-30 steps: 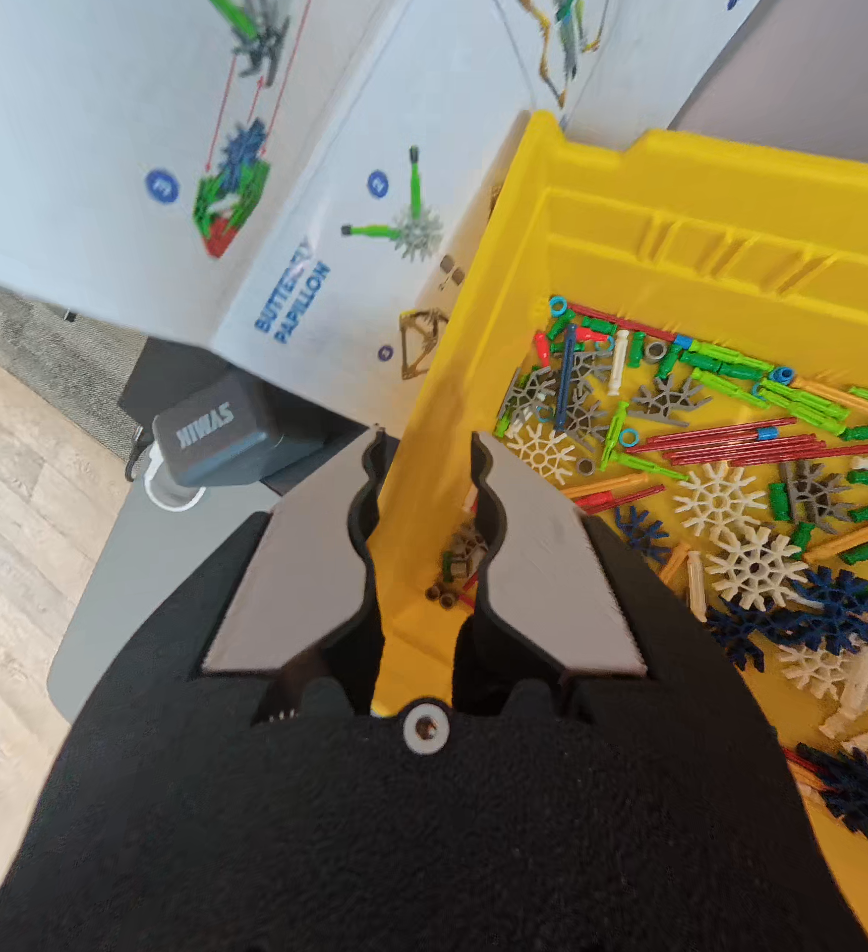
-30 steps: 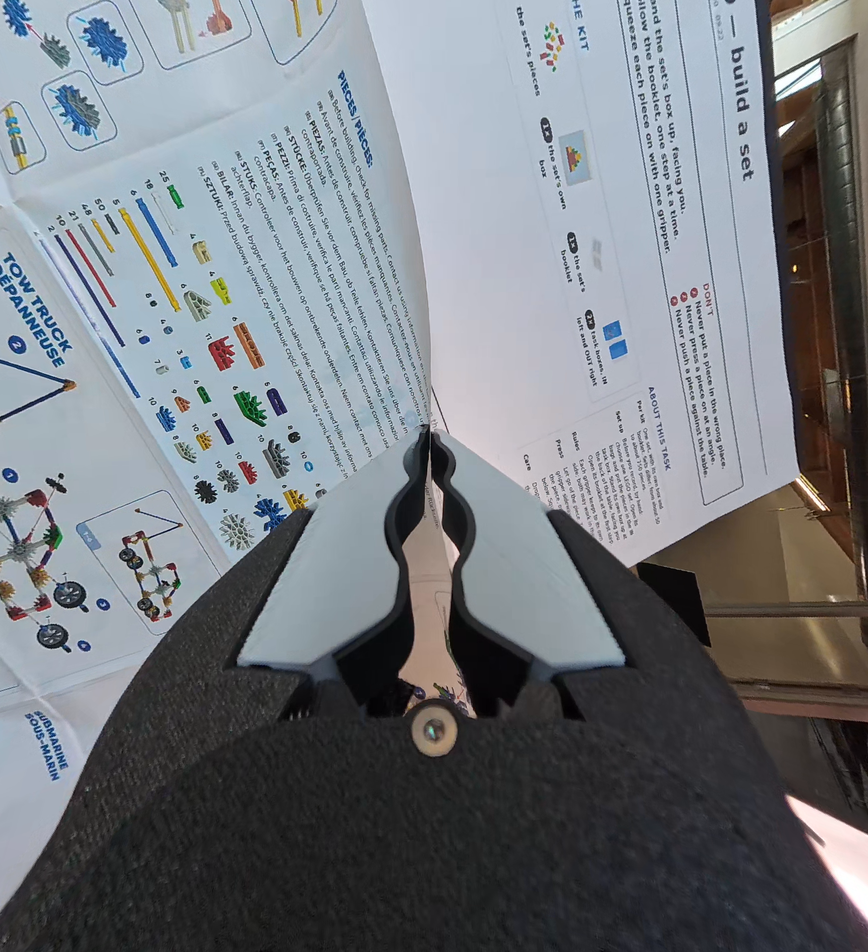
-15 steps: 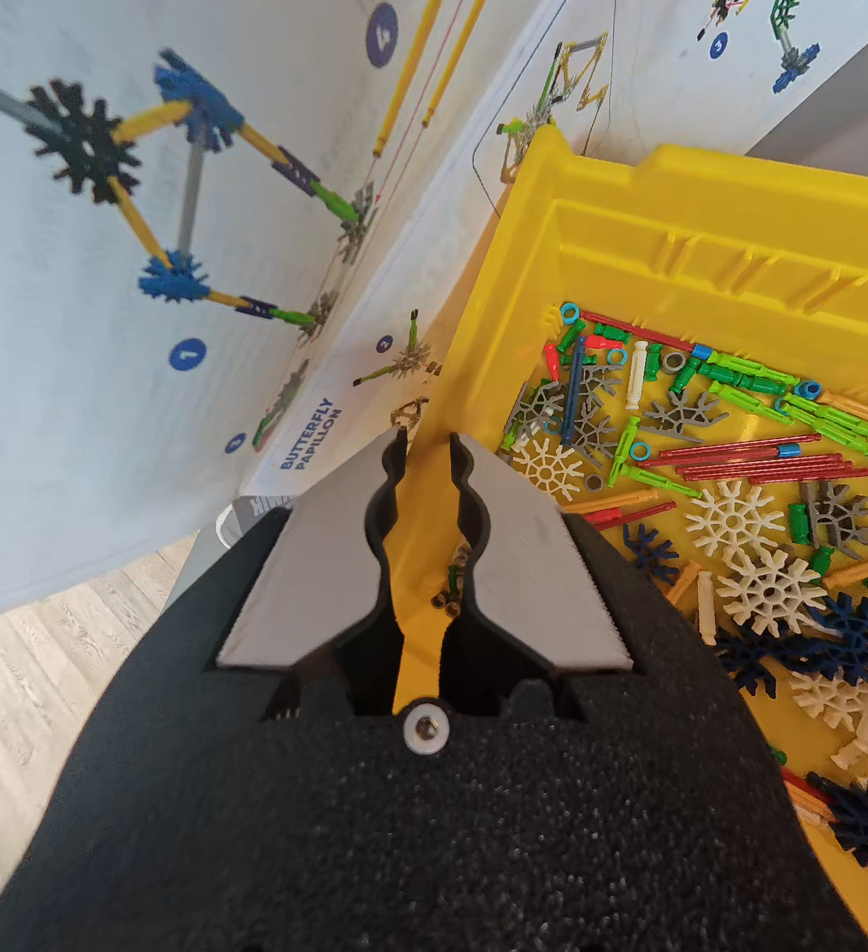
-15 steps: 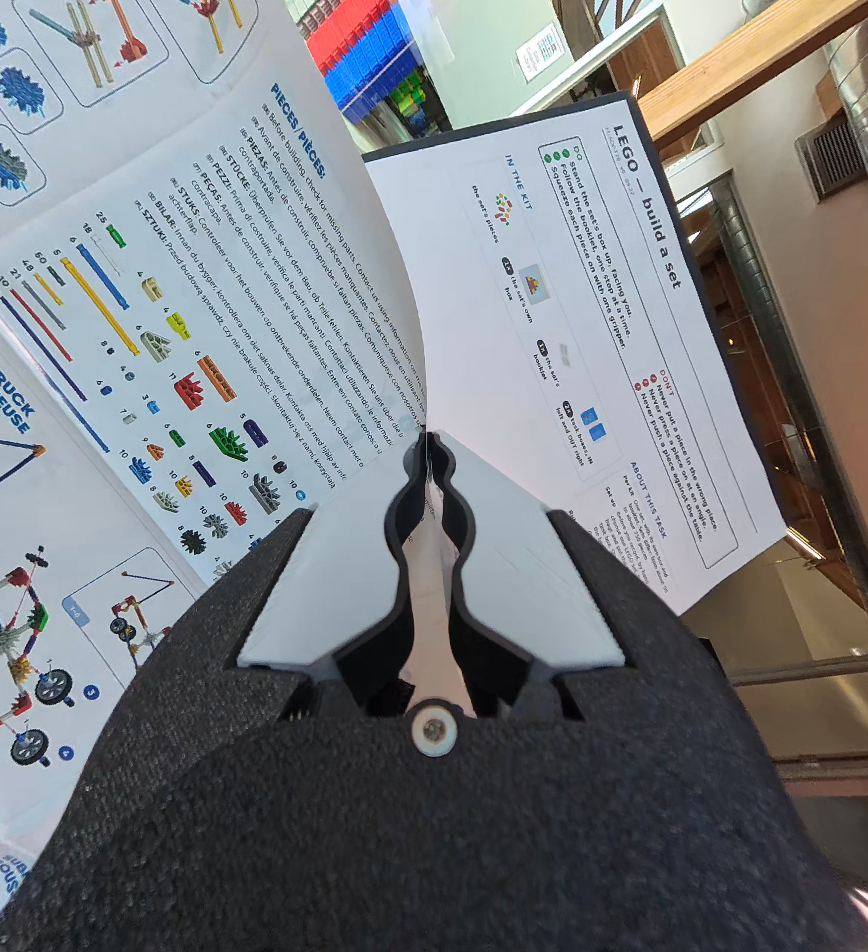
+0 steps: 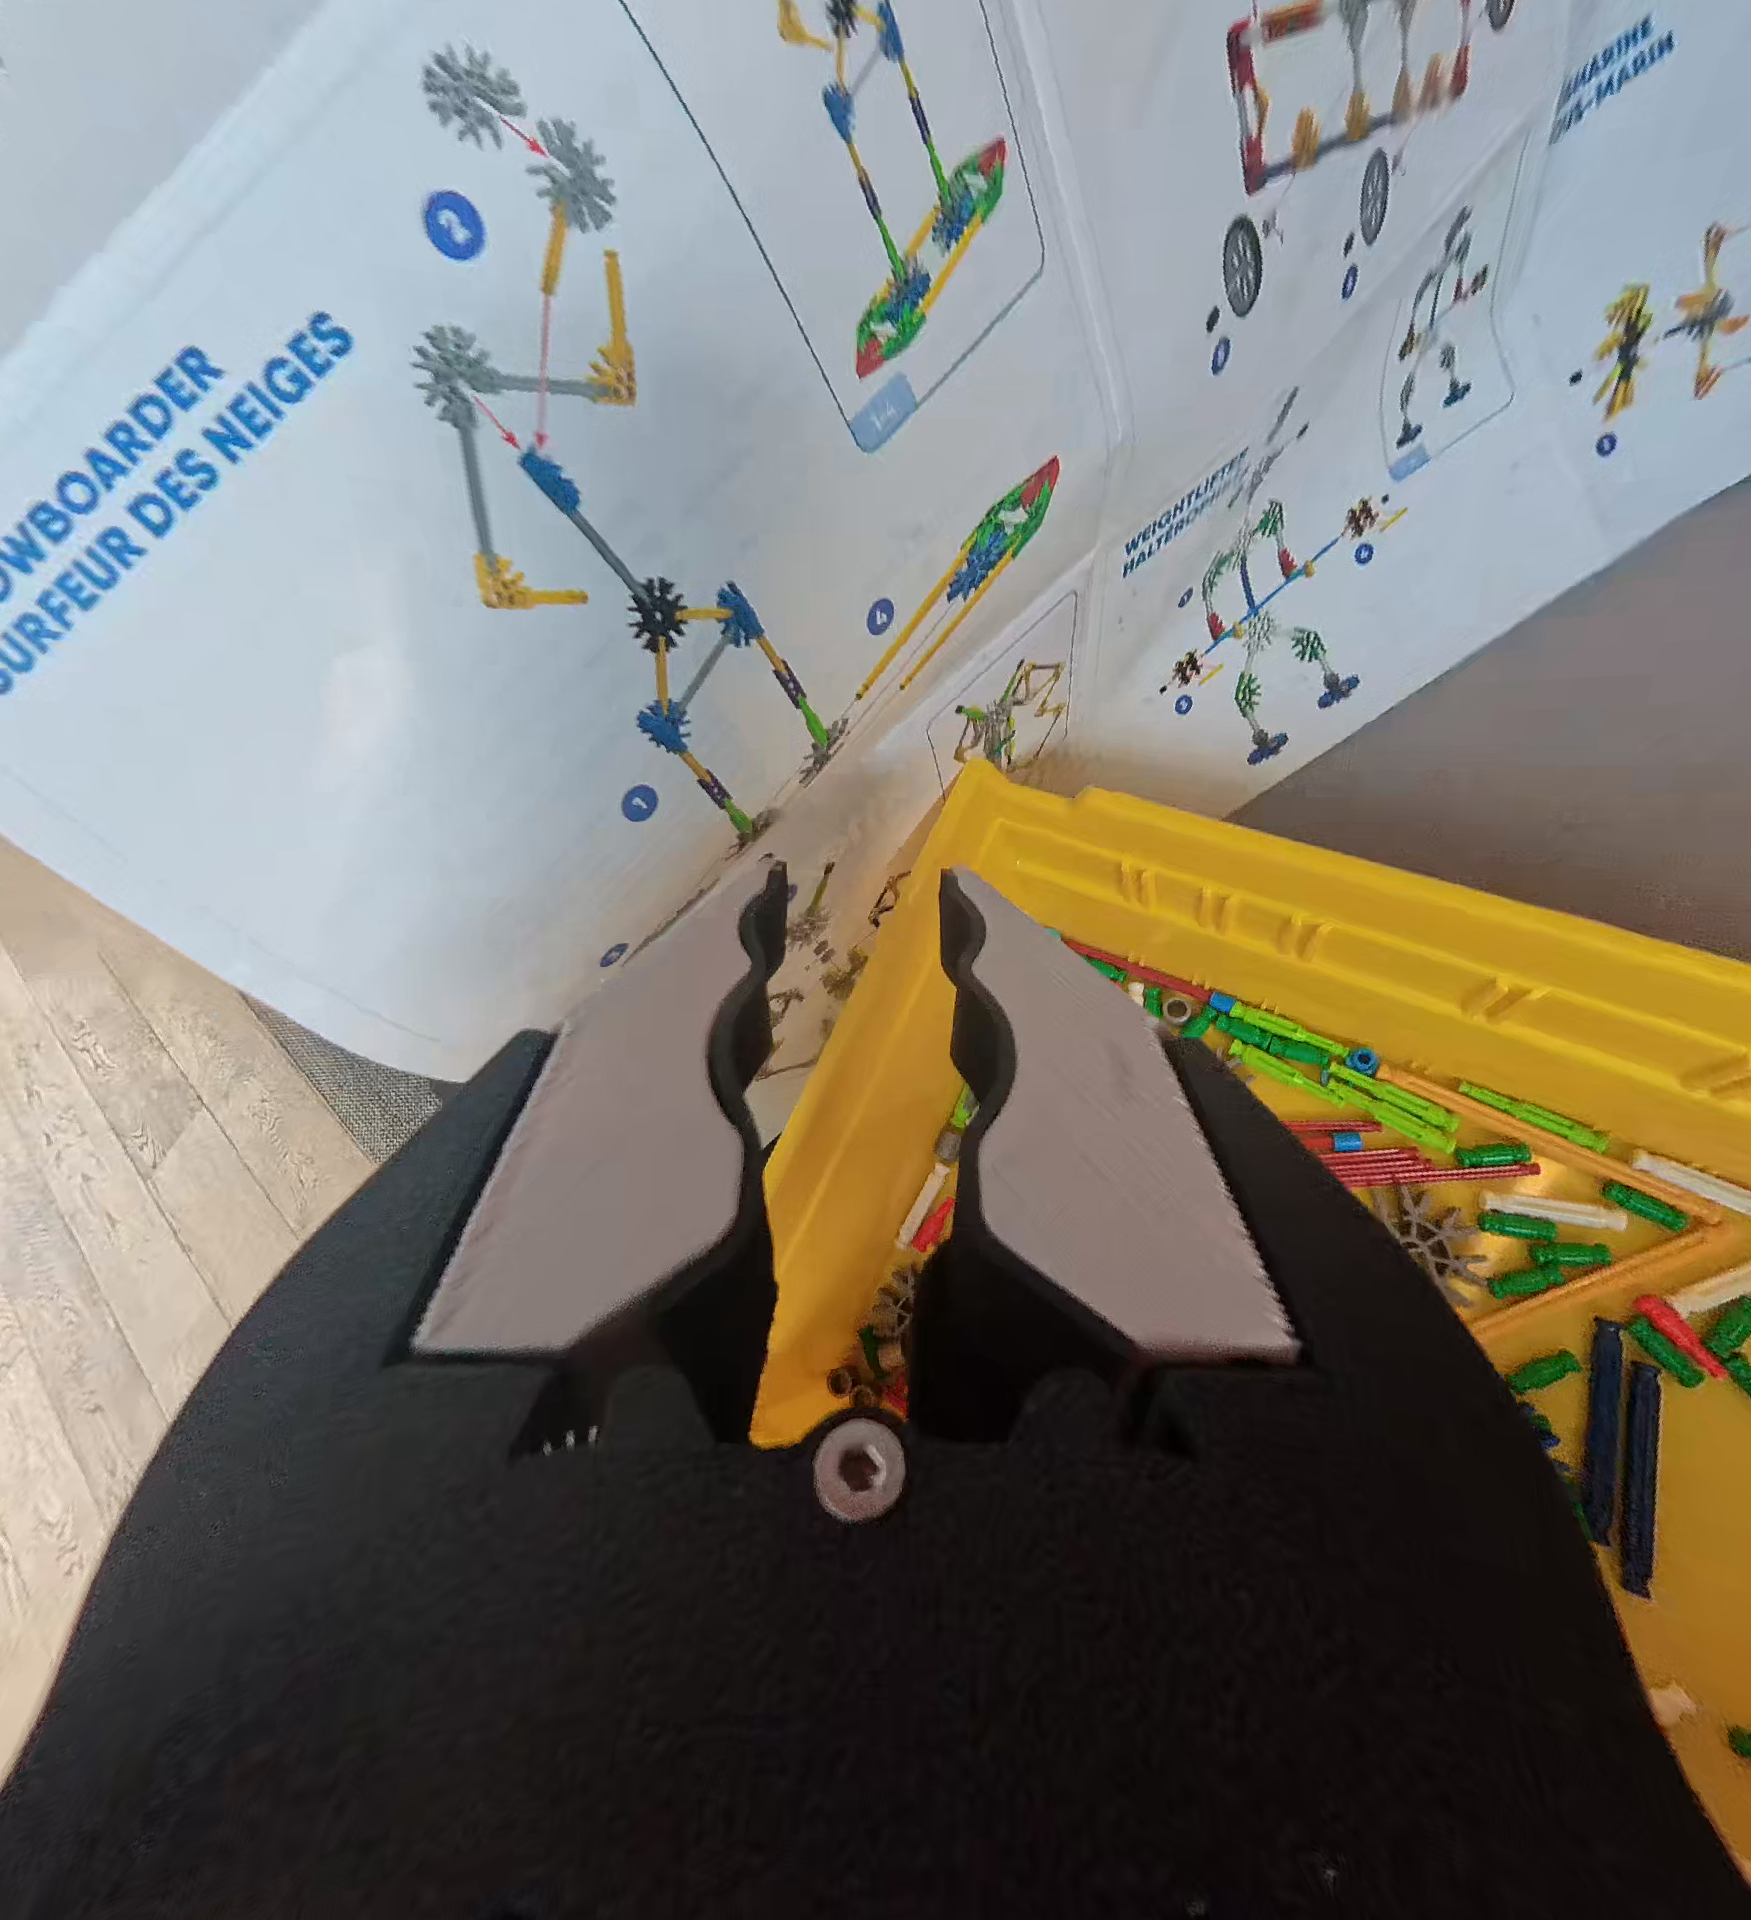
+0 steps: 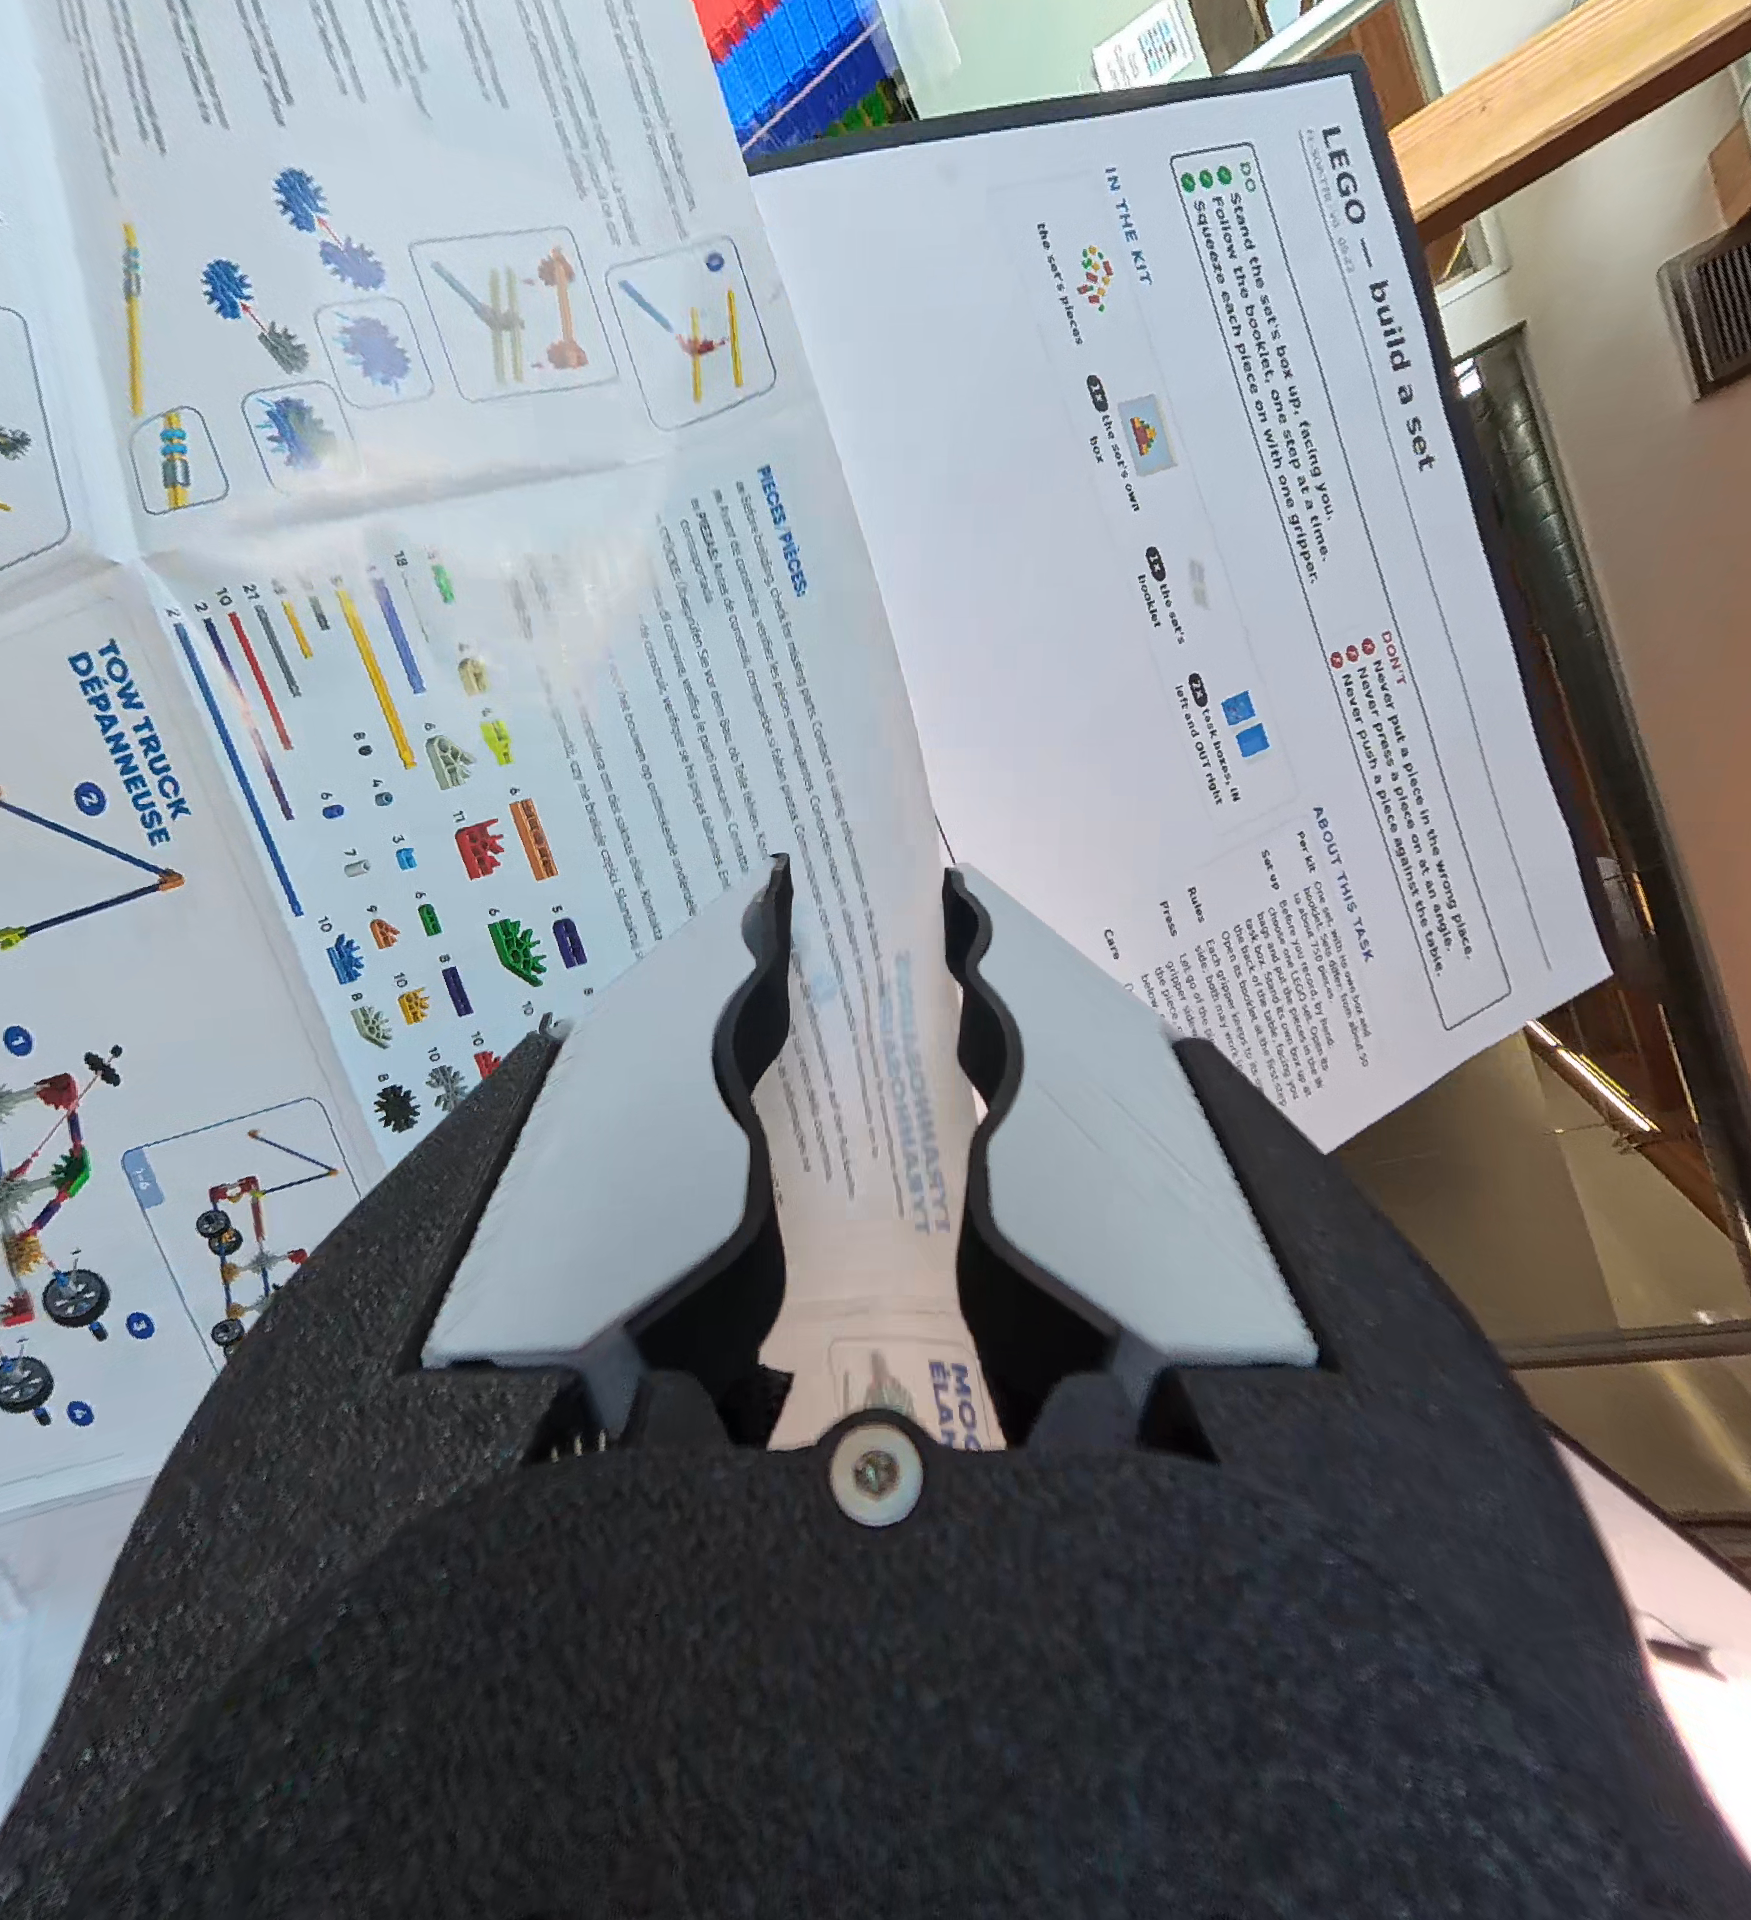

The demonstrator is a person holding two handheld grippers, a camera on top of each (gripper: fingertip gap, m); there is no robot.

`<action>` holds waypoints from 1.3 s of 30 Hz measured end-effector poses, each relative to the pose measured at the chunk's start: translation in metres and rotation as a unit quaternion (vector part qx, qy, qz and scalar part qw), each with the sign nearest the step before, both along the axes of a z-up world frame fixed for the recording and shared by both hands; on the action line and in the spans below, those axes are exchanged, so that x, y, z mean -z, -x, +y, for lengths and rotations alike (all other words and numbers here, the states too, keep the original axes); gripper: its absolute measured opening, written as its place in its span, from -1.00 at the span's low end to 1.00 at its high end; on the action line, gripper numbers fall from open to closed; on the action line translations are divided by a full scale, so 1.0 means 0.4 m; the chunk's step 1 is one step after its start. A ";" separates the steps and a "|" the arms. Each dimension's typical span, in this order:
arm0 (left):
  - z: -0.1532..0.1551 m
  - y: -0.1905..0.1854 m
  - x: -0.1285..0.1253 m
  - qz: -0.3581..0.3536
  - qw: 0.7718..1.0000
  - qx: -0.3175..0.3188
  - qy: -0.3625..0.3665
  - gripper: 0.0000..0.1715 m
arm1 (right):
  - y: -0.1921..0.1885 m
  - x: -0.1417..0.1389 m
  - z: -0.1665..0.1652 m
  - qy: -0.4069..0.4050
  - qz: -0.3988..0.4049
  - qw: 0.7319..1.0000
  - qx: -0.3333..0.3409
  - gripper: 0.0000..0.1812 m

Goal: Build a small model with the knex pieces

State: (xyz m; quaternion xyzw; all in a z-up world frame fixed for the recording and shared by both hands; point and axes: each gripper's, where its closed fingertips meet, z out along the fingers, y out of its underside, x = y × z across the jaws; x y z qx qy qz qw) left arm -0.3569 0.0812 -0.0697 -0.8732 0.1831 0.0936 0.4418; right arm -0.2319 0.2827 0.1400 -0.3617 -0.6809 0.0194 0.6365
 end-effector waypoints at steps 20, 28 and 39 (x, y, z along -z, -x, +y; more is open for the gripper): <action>0.261 -0.392 -0.243 0.171 0.974 0.134 -0.060 -0.44 | -0.951 0.504 -0.010 0.388 -0.090 0.898 0.187 -0.25; 0.614 -0.486 -0.326 0.339 0.929 0.151 -0.012 -0.27 | -1.094 0.699 -0.184 0.482 -0.151 0.847 0.166 0.04; 0.691 -0.490 -0.313 0.353 0.917 0.179 0.053 -1.00 | -1.204 0.908 -0.120 0.181 -0.351 0.908 0.141 -0.72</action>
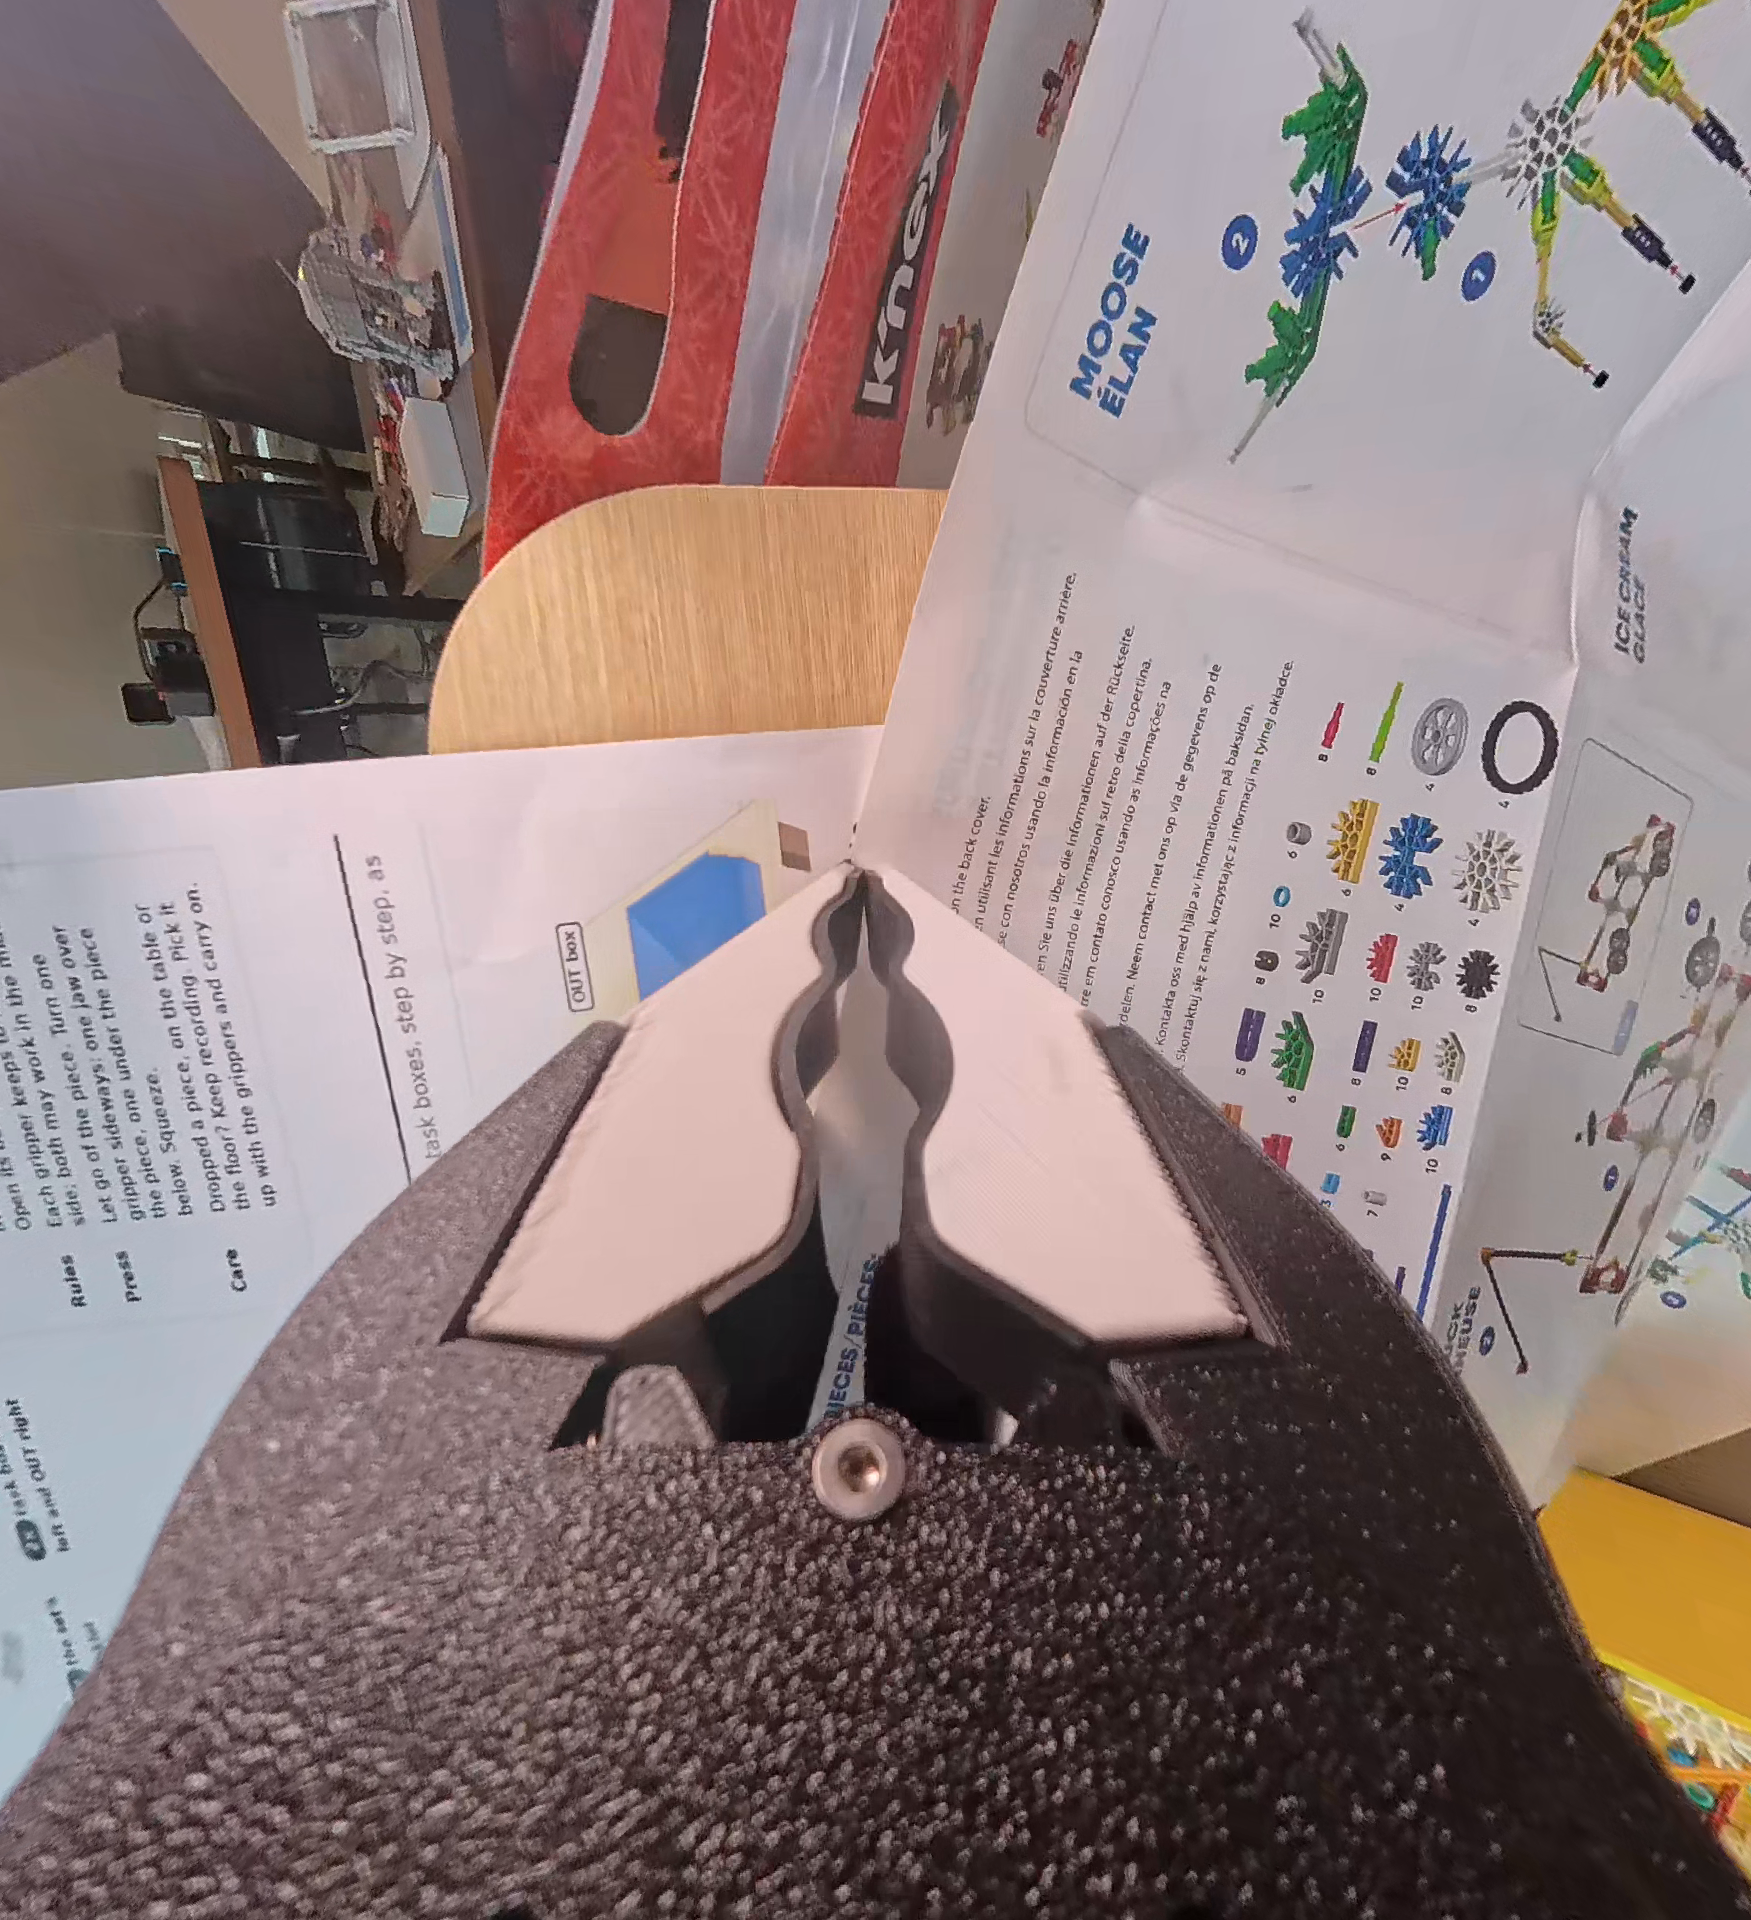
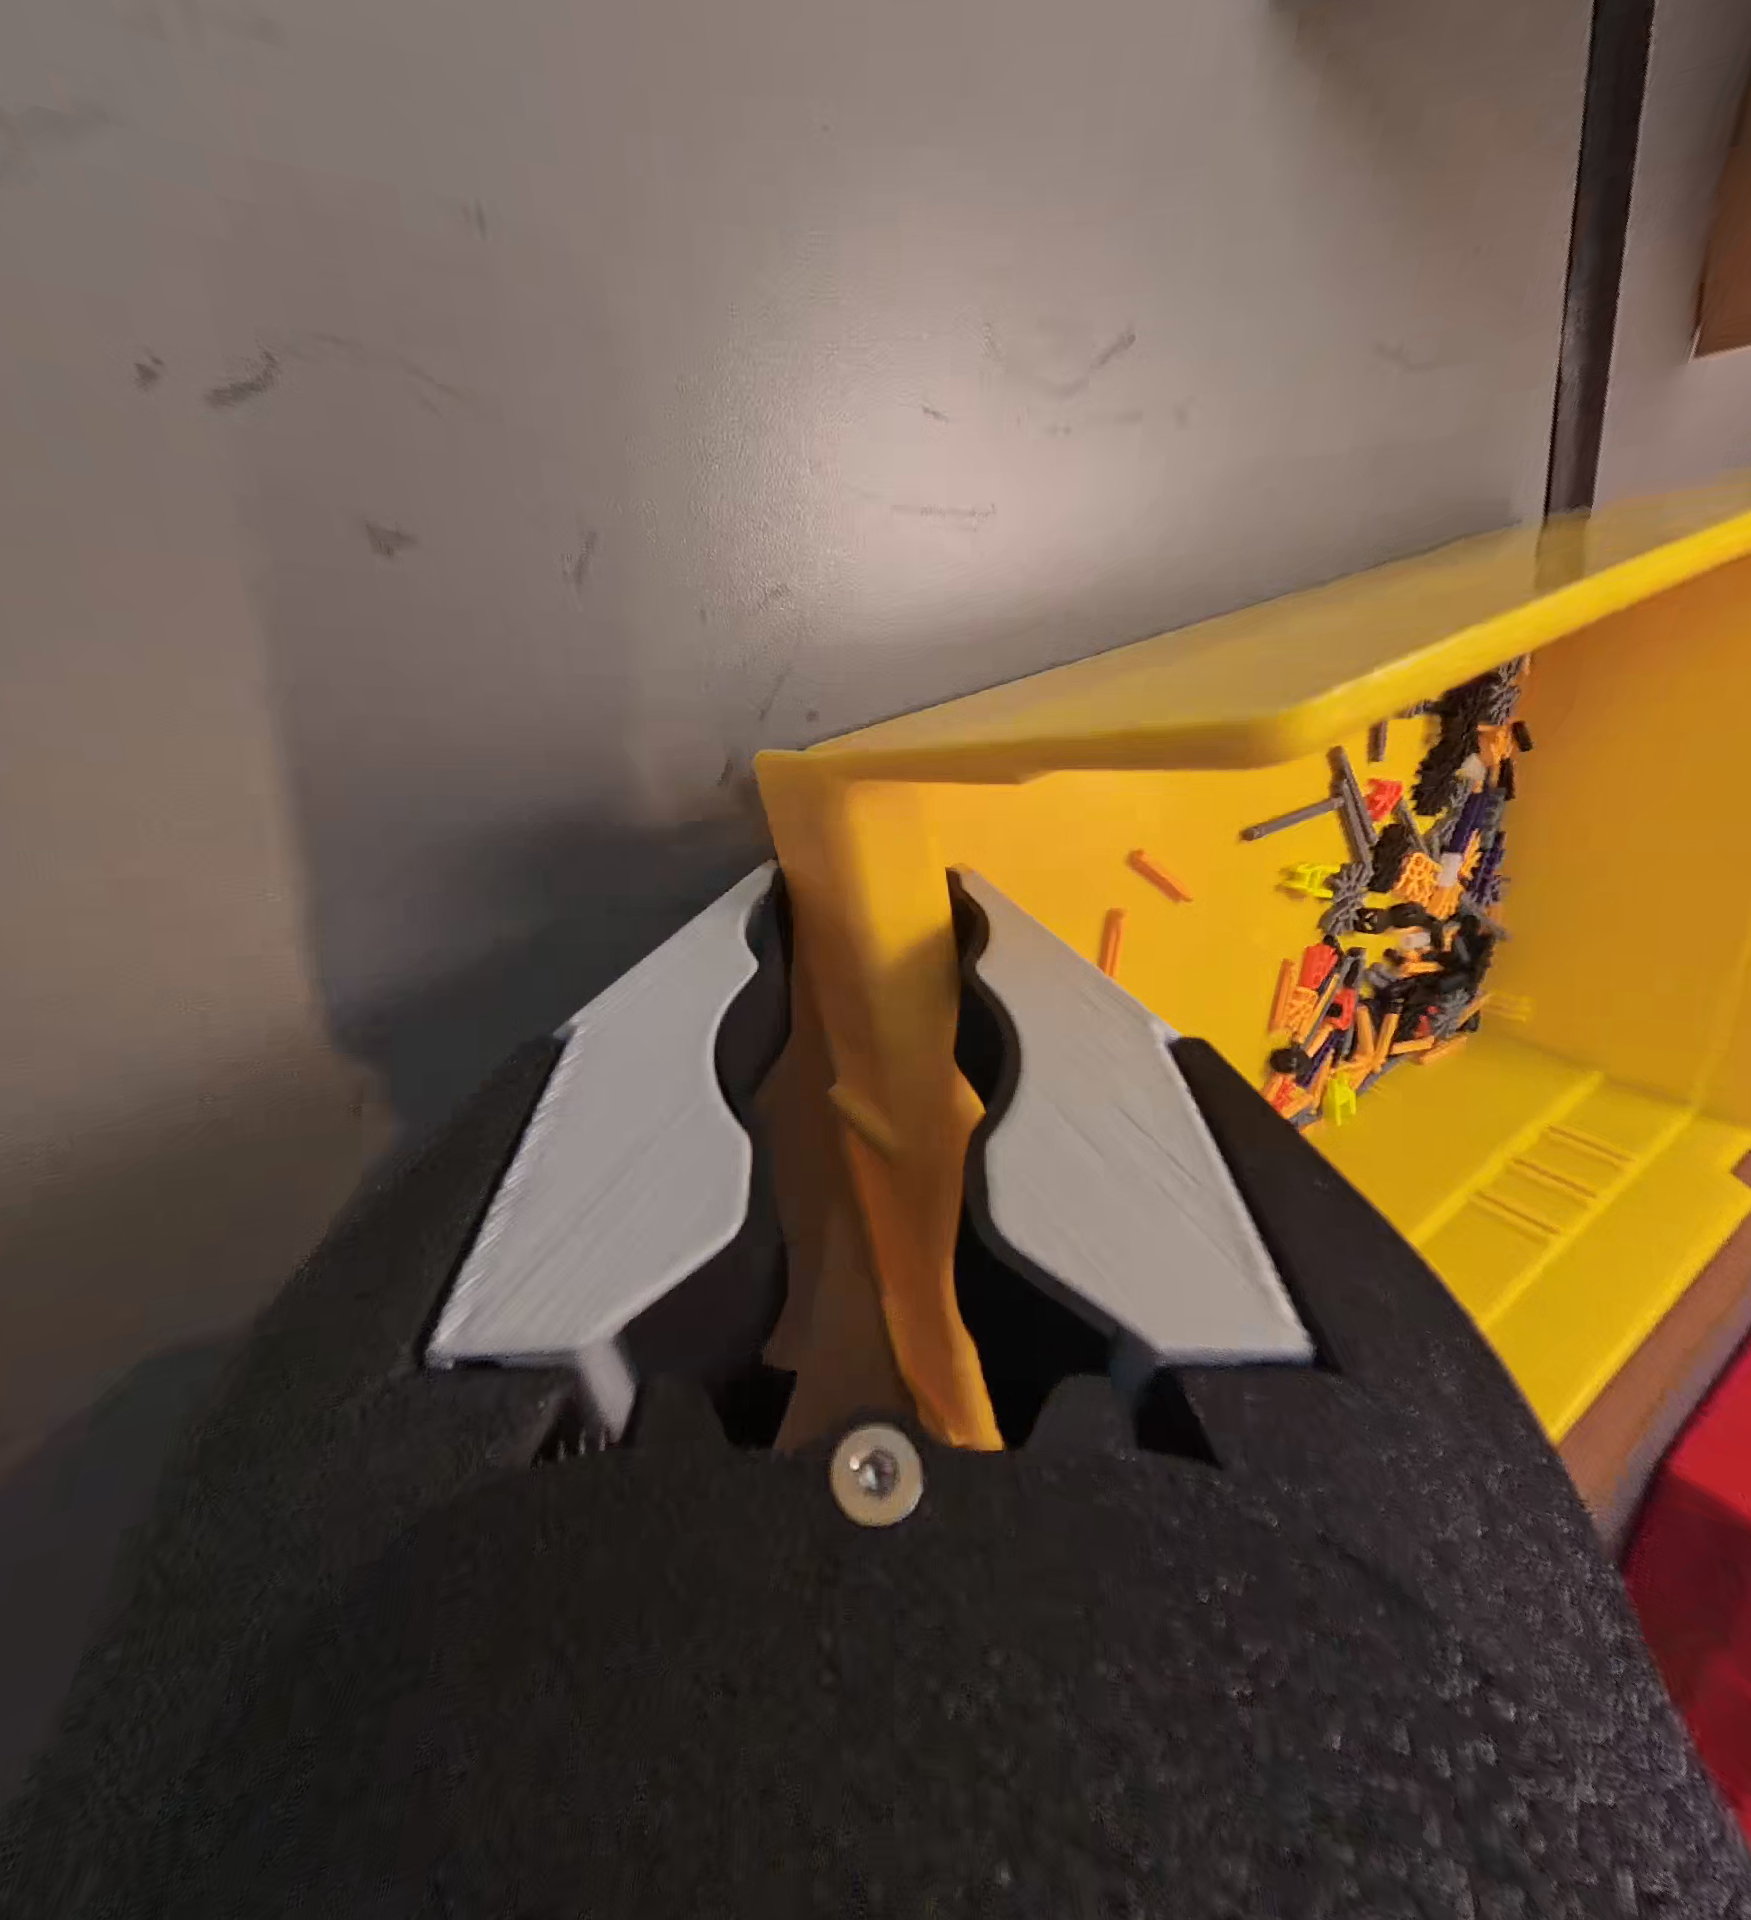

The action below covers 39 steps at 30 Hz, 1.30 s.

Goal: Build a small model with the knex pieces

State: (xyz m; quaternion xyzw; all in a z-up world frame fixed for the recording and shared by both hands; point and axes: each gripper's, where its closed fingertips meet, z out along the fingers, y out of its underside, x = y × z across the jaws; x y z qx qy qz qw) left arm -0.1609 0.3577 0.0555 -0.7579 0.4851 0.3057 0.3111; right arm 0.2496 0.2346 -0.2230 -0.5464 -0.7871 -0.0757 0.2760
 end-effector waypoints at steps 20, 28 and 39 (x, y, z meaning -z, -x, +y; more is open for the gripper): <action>-0.043 0.230 -0.217 0.025 0.984 -0.129 -0.116 -1.00 | 0.074 -0.001 -0.299 0.050 0.124 0.983 -0.123 -0.75; -0.031 0.241 -0.218 0.058 0.978 -0.151 -0.132 -1.00 | 0.034 0.000 -0.392 0.080 0.120 0.980 -0.139 -0.76; -0.008 0.232 -0.231 0.083 0.970 -0.175 -0.147 -1.00 | 0.009 -0.005 -0.525 0.099 0.123 0.974 -0.160 -0.77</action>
